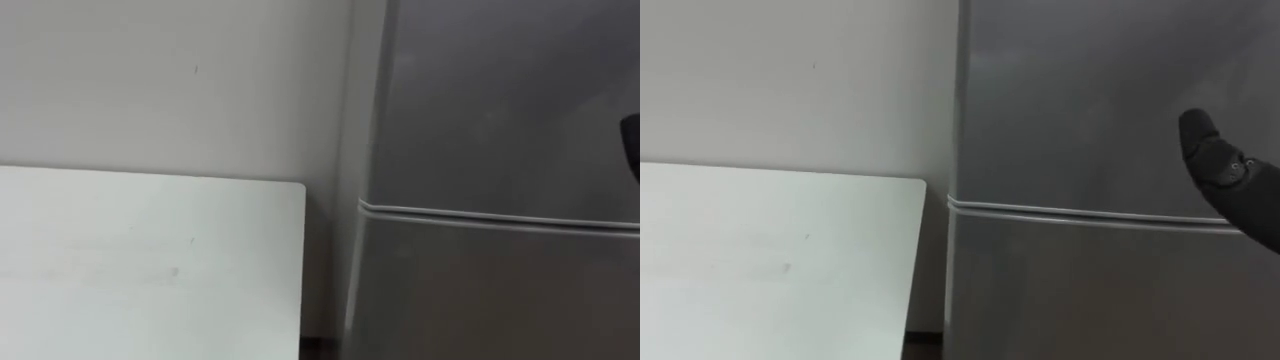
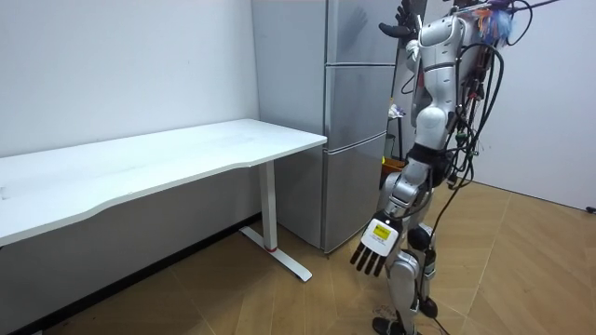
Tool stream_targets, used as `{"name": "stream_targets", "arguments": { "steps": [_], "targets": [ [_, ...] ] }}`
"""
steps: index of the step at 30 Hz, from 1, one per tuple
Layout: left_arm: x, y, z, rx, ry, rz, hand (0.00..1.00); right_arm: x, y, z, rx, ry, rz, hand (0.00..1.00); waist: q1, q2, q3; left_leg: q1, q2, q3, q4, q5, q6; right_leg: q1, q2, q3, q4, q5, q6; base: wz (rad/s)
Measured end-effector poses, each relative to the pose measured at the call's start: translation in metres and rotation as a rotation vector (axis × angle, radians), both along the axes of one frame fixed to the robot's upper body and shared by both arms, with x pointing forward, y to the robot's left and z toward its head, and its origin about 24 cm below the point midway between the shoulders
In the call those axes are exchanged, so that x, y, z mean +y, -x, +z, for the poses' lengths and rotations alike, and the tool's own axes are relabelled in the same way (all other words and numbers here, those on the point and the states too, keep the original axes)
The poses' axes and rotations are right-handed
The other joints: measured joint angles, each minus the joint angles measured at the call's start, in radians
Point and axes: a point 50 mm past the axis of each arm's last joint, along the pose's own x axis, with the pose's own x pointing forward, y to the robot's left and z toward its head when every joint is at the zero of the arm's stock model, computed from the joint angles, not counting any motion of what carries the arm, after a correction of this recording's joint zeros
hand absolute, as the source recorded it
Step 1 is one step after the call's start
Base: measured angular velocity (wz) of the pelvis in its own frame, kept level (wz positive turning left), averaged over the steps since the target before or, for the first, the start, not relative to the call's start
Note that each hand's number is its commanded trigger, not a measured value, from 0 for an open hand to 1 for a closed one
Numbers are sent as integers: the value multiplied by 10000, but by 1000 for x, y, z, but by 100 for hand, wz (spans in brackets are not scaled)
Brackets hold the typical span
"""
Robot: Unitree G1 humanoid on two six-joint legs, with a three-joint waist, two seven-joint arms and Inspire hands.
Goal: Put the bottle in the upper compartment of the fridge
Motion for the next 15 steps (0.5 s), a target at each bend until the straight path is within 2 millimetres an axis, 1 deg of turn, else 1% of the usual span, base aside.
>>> {"name": "stream_targets", "arguments": {
  "steps": [5,6,9,12,13,15],
  "targets": [
    [0,0,0,18,17,-28,0,7,-4,0,129,242,517,0,4,49,-1,17,-3,0,12,2,0,19,-6,3,3,1,-1,0],
    [-1,0,0,38,36,-84,0,8,-4,1,119,284,594,0,54,39,1,18,-4,-3,12,3,0,26,-7,-4,5,0,-1,0],
    [-2,1,-1,124,30,-360,0,14,-9,2,80,319,894,0,98,27,38,127,1,-8,30,3,0,132,-6,-7,1,0,-1,0],
    [-1,-7,0,55,-20,-619,0,18,-22,-3,454,324,1064,0,208,-49,74,175,6,-16,29,2,0,203,-13,-63,0,-1,-1,1],
    [0,-12,0,-47,-31,-731,0,19,-27,-5,699,353,1133,0,246,-83,93,141,4,-26,33,3,0,176,-24,-87,5,2,-5,3],
    [0,-14,0,-62,-21,-819,0,21,-35,-11,1150,465,1321,0,286,-91,112,125,5,-48,33,2,1,186,-26,-105,9,4,-7,5]
  ]
}}
